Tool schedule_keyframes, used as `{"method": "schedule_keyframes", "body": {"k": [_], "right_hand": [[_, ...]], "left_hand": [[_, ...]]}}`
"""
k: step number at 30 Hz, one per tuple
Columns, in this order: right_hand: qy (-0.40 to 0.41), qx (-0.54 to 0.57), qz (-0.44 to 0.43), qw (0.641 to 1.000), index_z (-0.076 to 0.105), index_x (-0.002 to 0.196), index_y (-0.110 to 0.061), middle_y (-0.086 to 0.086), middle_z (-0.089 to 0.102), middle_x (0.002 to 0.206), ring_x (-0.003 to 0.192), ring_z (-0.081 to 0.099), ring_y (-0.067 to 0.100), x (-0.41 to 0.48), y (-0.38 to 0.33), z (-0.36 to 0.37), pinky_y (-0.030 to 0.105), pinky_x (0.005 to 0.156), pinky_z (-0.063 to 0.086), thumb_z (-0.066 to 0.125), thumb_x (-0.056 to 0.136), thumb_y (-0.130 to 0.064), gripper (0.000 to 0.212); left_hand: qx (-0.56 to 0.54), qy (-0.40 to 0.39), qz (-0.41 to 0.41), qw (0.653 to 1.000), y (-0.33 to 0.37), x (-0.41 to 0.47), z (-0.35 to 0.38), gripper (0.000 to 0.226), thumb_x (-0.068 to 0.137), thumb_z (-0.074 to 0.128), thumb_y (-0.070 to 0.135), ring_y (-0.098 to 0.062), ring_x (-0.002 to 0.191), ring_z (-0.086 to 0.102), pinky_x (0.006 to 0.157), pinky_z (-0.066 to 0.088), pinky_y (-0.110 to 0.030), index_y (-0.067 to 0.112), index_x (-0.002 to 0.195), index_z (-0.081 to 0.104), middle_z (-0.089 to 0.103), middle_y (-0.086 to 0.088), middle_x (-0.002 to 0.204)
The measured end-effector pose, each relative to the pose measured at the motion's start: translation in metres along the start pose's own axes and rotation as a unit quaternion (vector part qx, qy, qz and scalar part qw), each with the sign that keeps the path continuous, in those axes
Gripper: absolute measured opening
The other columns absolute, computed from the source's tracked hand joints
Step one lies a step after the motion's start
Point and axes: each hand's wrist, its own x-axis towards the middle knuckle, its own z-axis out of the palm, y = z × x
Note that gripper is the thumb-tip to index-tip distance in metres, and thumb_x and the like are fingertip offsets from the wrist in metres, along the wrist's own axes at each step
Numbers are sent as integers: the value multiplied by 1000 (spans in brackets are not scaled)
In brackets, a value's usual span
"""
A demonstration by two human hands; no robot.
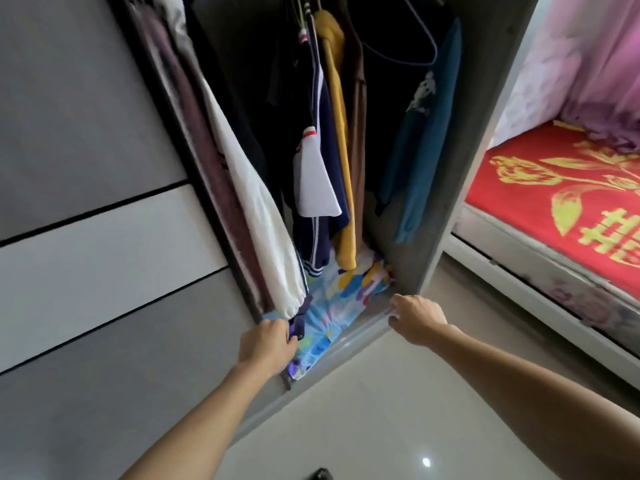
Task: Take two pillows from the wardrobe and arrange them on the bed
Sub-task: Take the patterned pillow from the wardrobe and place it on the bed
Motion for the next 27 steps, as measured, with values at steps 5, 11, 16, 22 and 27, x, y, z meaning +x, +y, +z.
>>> {"method": "schedule_keyframes", "body": {"k": [5,11,16,22,27], "right_hand": [[-33,3,35,999,57,119,-26,5,67,115,101,63,30,42,59,28,31,74,47,57,85,-36,35],[-68,-10,59,996,55,119,-23,7,67,114,99,64,32,122,116,46,33,75,49,56,87,-37,36],[-103,-6,64,993,55,119,-21,7,66,118,102,62,32,179,149,65,32,75,47,56,86,-35,36],[-146,-24,-3,989,55,120,-18,9,66,117,101,63,33,260,181,103,34,78,49,57,86,-32,37],[-142,-56,-101,983,56,112,-14,11,68,107,93,64,34,348,196,168,34,74,51,55,86,-30,31]], "left_hand": [[0,-69,34,997,50,69,55,24,84,53,38,-32,96,63,78,50,-37,15,85,62,70,-9,98],[14,-178,36,983,95,159,119,28,85,52,39,-31,101,63,82,50,-37,17,97,62,68,-9,108],[29,-235,29,971,118,206,155,28,84,50,38,-33,101,62,80,49,-37,15,97,60,67,-10,108],[-15,-242,-50,969,127,251,202,26,83,52,35,-34,100,61,78,48,-35,14,94,61,67,-12,105],[-36,-226,-147,962,120,291,275,23,84,52,34,-32,103,61,81,48,-35,16,94,61,67,-10,109]]}}
